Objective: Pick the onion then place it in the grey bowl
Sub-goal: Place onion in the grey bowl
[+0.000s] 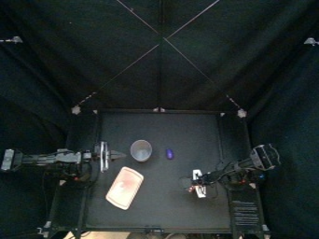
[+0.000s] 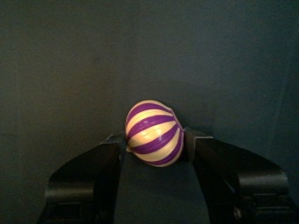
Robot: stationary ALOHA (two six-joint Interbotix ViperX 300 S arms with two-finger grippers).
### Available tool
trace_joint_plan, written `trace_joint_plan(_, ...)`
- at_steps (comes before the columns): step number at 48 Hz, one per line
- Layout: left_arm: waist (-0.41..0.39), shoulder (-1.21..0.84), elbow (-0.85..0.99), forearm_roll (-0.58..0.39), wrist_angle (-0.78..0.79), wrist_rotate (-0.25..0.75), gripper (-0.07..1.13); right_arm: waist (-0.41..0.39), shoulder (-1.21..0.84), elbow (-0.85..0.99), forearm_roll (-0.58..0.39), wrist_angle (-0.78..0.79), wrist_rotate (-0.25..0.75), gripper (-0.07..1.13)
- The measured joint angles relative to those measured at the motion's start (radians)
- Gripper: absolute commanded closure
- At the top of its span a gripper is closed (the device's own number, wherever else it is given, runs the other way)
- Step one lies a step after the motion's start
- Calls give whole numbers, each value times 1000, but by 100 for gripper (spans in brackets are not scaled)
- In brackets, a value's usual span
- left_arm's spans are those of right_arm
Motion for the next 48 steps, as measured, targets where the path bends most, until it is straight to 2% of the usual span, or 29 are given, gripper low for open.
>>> trace_joint_plan(15, -2, 0, 15, 0, 0, 0, 101, -3, 6, -58, -14, 8, -3, 27)
trace_joint_plan(23, -2, 0, 25, -8, 0, -2, 101, -46, 5, -152, -67, 11, -11, 27)
trace_joint_plan(28, 2, 0, 35, -14, 2, 0, 101, -114, 5, -216, -126, 6, -8, 27)
trace_joint_plan(38, 3, 2, 40, -17, 0, 2, 101, -273, 52, -364, -310, -87, -9, 27)
trace_joint_plan(48, 5, 0, 49, -29, 2, -2, 101, -383, 164, -488, -394, -201, -2, 27)
